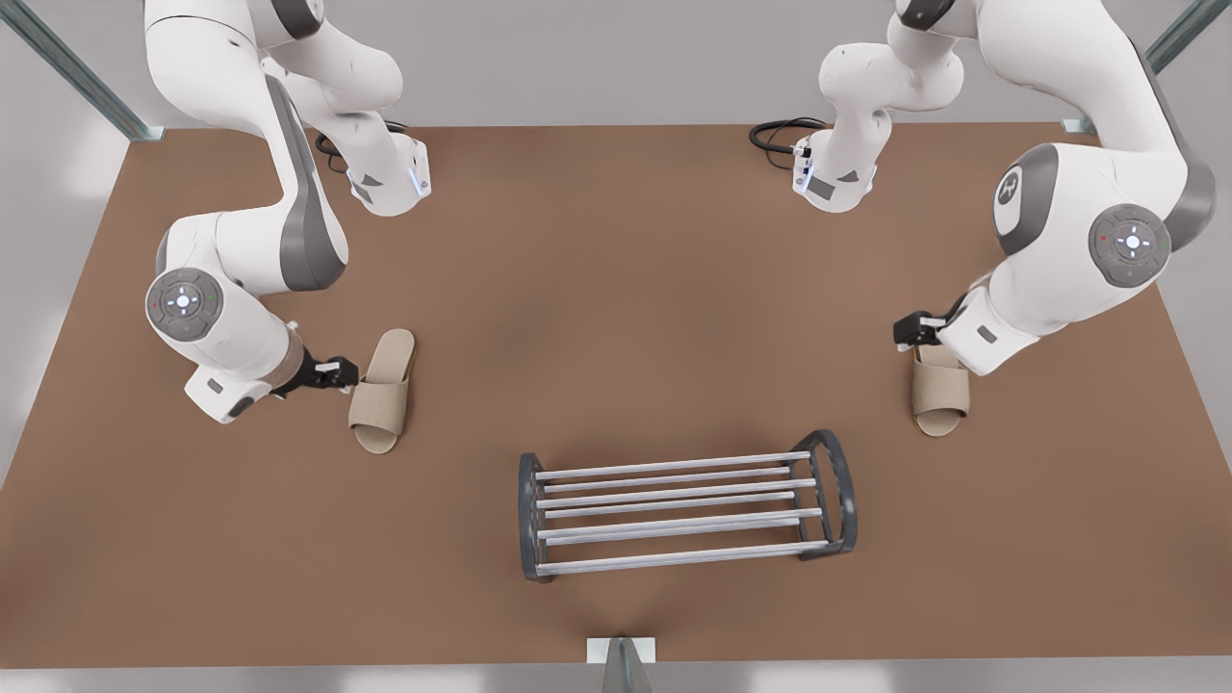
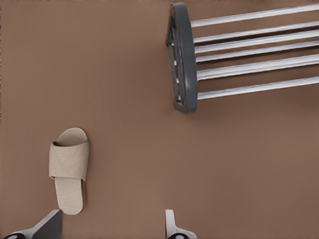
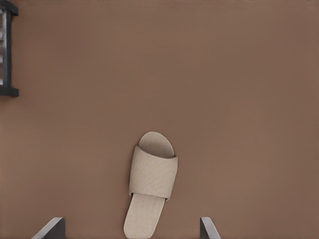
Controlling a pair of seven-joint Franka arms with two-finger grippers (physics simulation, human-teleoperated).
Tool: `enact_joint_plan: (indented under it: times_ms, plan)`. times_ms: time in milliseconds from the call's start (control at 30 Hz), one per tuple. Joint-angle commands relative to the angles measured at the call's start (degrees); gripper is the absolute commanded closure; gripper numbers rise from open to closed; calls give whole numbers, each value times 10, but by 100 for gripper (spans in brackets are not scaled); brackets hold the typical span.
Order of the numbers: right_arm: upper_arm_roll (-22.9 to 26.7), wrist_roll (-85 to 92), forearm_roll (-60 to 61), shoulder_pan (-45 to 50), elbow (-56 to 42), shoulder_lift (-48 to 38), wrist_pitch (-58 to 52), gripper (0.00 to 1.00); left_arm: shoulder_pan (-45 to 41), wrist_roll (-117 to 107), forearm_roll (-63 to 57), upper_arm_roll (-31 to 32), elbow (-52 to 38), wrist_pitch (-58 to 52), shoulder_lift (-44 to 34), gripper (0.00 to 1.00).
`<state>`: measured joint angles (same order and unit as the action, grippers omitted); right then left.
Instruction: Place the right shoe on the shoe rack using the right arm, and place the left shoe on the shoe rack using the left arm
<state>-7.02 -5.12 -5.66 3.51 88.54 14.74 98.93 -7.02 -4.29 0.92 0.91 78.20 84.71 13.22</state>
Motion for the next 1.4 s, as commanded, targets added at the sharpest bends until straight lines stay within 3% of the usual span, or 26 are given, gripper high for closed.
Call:
enact_joint_plan:
  times_ms: [0, 100, 133, 200, 267, 333, 400, 467, 567, 700, 767, 900, 1100, 1367]
  plan:
    - [0, -15, 0, 0, 0, -1, 14, 0, 10, -15, -6, 1, -1, 15, 0, 0]
    - [0, -23, 2, -12, 2, 20, 13, 0, 7, -17, -5, 6, -1, 13, 1, 0]
    - [0, -24, 3, -21, 9, 28, 11, 0, -11, -20, -10, 23, -4, -36, 0, 0]
    - [-12, -64, 3, -21, 78, 1, 11, 0, -230, -37, -246, 60, -13, -279, 24, 0]
    - [-32, -66, 16, -21, 149, -72, 31, 0, -451, -299, -298, 60, -12, -384, 123, 0]
    - [-32, -54, 25, -22, 290, -156, 134, 0, -525, -410, -398, 59, -4, -435, 240, 0]
    - [-32, -53, 26, -33, 341, -155, 190, 0, -532, -411, -474, 59, 7, -465, 336, 0]
    - [-31, -53, 26, -36, 378, -151, 243, 0, -495, -564, -472, 59, 86, -348, 333, 0]
    - [-31, -52, 25, -39, 408, -116, 327, 0, -440, -1189, -480, 59, 283, 47, 241, 0]
    - [-31, -51, 25, -57, 405, -49, 395, 0, -367, -1939, -650, 57, 415, 223, 161, 0]
    - [-31, -51, 25, -68, 404, -31, 412, 0, -367, -2055, -710, 18, 487, 219, 138, 0]
    - [-31, -16, 25, -95, 407, -23, 426, 0, -358, -2024, -805, -11, 573, 226, 97, 0]
    - [-31, -1, 25, -102, 452, -31, 457, 0, -358, -1678, -906, -87, 646, 365, 96, 0]
    - [-32, 13, 24, -116, 465, -29, 484, 0, -357, -1262, -1167, -278, 688, 497, 46, 0]
